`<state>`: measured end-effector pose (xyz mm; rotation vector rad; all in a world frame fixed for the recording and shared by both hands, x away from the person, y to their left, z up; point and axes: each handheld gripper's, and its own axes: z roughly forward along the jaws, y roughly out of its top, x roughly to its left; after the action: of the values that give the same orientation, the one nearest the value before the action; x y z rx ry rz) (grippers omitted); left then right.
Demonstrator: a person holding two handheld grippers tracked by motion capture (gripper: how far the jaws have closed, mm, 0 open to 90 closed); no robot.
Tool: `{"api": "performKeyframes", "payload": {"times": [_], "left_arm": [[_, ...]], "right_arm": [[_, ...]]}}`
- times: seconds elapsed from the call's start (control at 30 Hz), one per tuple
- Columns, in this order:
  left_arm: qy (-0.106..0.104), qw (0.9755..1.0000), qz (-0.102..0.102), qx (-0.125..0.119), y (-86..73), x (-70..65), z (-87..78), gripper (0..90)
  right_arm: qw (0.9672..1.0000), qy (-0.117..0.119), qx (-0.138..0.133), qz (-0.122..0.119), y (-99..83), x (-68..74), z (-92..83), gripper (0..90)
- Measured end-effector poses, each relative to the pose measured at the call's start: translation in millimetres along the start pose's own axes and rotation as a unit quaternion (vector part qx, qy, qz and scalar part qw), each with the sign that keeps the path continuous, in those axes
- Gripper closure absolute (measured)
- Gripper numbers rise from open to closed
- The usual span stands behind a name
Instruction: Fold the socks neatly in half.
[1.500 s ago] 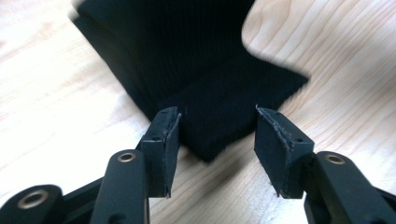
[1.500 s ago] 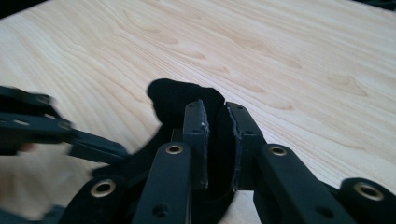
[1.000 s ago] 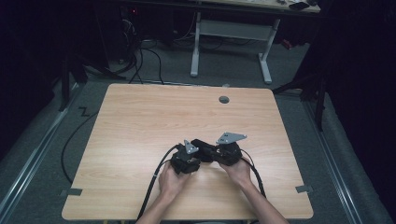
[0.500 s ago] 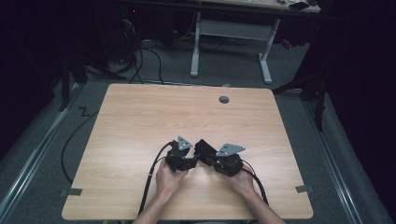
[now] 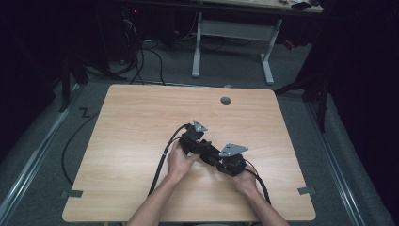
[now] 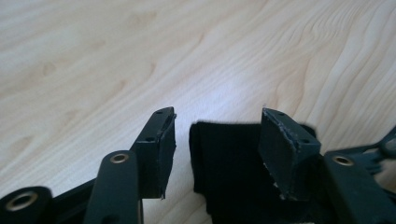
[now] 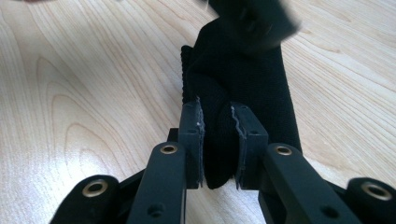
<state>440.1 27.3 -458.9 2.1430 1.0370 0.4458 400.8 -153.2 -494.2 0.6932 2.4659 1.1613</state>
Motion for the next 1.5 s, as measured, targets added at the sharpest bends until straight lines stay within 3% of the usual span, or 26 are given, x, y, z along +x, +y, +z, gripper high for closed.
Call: {"api": "performKeyframes", "payload": {"times": [0.1, 0.23, 0.37, 0.5, 0.6, 0.7, 0.73, 0.9, 0.97, 1.03, 1.17, 1.27, 1.5], "left_arm": [[0.002, 0.9999, -0.002, 0.016, -12.3, 0.8, 4.2, 49.7], [-0.003, 0.9997, -0.025, 0.007, -25.7, 3.6, -1.6, 50.4], [0.003, 0.9996, -0.027, 0.005, -30.4, 1.4, -6.4, 50.9], [0.012, 0.9993, -0.036, -0.002, -34.2, -1.6, -8.2, 51.2], [0.016, 0.9991, -0.039, -0.008, -35.2, -2.9, -8.8, 51.3], [0.016, 0.999, -0.041, -0.011, -35.8, -3.1, -9.1, 51.3], [0.017, 0.999, -0.039, -0.013, -35.8, -3.8, -9.9, 51.2], [0.016, 0.9989, -0.037, -0.021, -34.9, -6.0, -13.9, 51.2], [0.013, 0.9988, -0.036, -0.031, -34.2, -8.5, -17.9, 50.8], [0.009, 0.9988, -0.031, -0.037, -33.8, -11.3, -22.5, 50.8], [-0.004, 0.9987, -0.028, -0.042, -37.2, -16.6, -27.4, 51.1], [-0.012, 0.9992, -0.023, -0.03, -46.7, -21.5, -23.4, 52.0], [-0.015, 0.9992, -0.024, -0.028, -51.8, -20.7, -18.7, 53.7]], "right_arm": [[1.0, -0.005, 0.001, -0.004, -1.3, -1.7, -1.2, 74.3], [0.9999, -0.01, 0.005, 0.001, -3.4, -4.4, -2.4, 70.8], [0.9996, -0.023, 0.013, 0.01, -5.1, -10.0, -1.9, 67.6], [0.9989, -0.037, 0.014, 0.025, -5.1, -12.5, -2.5, 61.2], [0.9974, -0.044, 0.011, 0.057, -4.2, -15.2, -14.3, 55.5], [0.9964, -0.045, -0.006, 0.072, -2.1, -17.1, -25.4, 56.2], [0.9946, -0.041, -0.025, 0.093, 1.8, -19.3, -36.4, 62.1], [0.9918, -0.037, -0.044, 0.114, 18.5, -16.5, -45.5, 73.0], [0.9916, -0.034, -0.04, 0.118, 27.4, -14.2, -41.1, 75.2], [0.9911, -0.031, -0.02, 0.128, 33.6, -13.2, -26.3, 76.7], [0.9897, -0.027, 0.002, 0.14, 30.4, -12.2, -12.4, 77.0], [0.9901, -0.018, 0.021, 0.138, 17.8, -5.5, -3.9, 73.8], [0.9925, -0.029, 0.013, 0.118, 4.0, 0.2, -7.0, 64.7]]}}
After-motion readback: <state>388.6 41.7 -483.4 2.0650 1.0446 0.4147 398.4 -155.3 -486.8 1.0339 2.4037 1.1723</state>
